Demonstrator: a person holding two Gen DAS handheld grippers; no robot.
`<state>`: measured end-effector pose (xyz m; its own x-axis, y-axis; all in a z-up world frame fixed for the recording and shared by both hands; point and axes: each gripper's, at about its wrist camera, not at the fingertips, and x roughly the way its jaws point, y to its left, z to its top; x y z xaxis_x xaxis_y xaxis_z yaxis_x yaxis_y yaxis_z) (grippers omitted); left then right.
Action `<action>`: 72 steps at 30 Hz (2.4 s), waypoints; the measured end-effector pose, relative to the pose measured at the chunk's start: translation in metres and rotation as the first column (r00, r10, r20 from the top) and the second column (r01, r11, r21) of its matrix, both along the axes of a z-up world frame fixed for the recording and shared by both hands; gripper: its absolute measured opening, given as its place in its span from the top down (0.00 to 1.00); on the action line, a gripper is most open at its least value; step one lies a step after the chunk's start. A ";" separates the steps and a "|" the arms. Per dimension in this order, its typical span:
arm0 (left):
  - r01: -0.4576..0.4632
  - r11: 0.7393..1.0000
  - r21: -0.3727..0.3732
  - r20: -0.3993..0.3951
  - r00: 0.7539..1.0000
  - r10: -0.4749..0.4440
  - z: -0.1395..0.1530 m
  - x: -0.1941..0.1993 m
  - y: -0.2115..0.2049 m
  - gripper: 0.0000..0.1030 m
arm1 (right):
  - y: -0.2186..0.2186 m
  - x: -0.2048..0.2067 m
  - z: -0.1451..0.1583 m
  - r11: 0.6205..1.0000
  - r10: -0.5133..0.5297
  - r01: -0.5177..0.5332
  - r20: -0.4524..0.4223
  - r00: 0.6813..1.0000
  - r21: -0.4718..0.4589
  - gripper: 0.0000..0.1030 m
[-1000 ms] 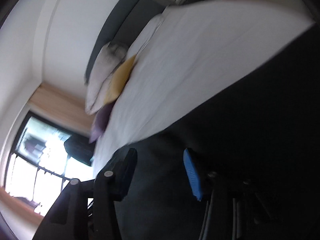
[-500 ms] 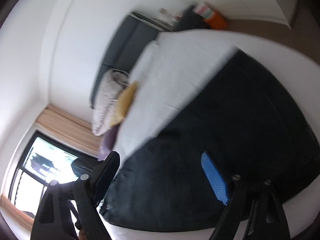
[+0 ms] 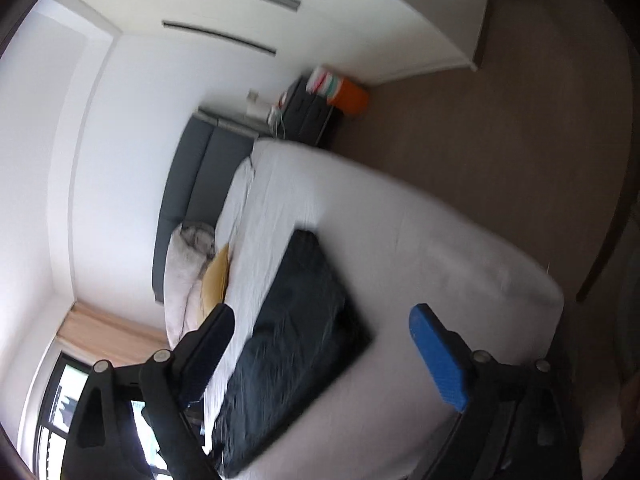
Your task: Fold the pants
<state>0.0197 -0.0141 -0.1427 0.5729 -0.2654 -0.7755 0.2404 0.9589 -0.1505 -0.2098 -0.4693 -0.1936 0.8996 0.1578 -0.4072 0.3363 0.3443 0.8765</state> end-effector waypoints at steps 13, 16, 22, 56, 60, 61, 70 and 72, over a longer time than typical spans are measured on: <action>0.050 0.997 -0.062 0.020 0.999 -0.049 0.021 -0.021 -0.016 0.08 | 0.041 0.067 -0.029 0.990 0.061 -0.051 -0.070 0.996 0.130 0.11; 0.057 0.996 -0.071 0.024 0.998 -0.056 0.025 -0.028 -0.015 0.08 | 0.038 0.070 -0.033 0.988 0.074 -0.066 -0.054 0.996 0.141 0.11; 0.074 0.993 -0.089 0.019 0.997 -0.073 0.023 -0.032 -0.018 0.08 | 0.032 0.084 -0.041 0.982 0.084 -0.086 0.021 0.996 0.169 0.11; 0.237 0.961 -0.141 -0.036 0.969 -0.244 0.027 0.006 -0.109 0.08 | 0.039 0.094 -0.047 0.984 -0.016 0.019 -0.018 1.000 0.179 0.92; 0.220 0.956 -0.193 -0.051 0.971 -0.234 0.024 0.015 -0.105 0.08 | 0.048 0.105 -0.019 0.999 -0.022 0.024 -0.073 0.997 0.032 0.93; 0.210 0.956 -0.203 -0.055 0.973 -0.226 0.024 0.018 -0.101 0.08 | 0.052 0.109 -0.010 1.000 -0.016 0.015 -0.074 0.997 -0.005 0.93; 0.083 0.960 -0.269 -0.038 0.995 -0.097 0.034 0.035 -0.040 0.08 | 0.198 0.187 0.096 0.737 0.286 -0.340 -0.187 0.940 -0.584 0.94; 0.043 0.952 -0.304 -0.052 0.997 -0.062 0.032 0.041 -0.025 0.08 | 0.238 0.198 0.092 0.626 0.344 -0.426 -0.258 0.903 -0.654 0.94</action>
<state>0.0605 -0.0389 -0.1106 0.5065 -0.5215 -0.6867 0.2710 0.8523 -0.4473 -0.0121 -0.2315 -0.1021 0.7708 0.1235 -0.6250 0.1012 0.9449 0.3114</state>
